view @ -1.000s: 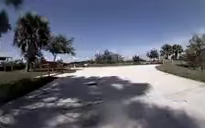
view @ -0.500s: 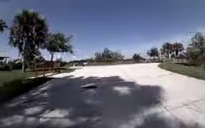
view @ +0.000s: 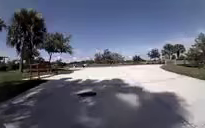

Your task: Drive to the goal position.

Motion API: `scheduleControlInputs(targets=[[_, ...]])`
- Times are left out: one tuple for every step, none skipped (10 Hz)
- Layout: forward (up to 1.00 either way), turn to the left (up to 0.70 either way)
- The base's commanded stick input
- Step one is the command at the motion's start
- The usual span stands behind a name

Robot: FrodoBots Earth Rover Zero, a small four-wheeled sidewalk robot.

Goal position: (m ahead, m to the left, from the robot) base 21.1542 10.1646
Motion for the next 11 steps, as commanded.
scheduleControlInputs(targets=[[0.85, 0.0], [0.85, 0.0], [0.85, 0.0], [0.85, 0.0], [0.85, 0.0], [0.85, 0.0], [0.85, 0.0], [0.85, 0.0], [0.85, 0.0], [0.85, 0.0], [0.85, 0.0]])
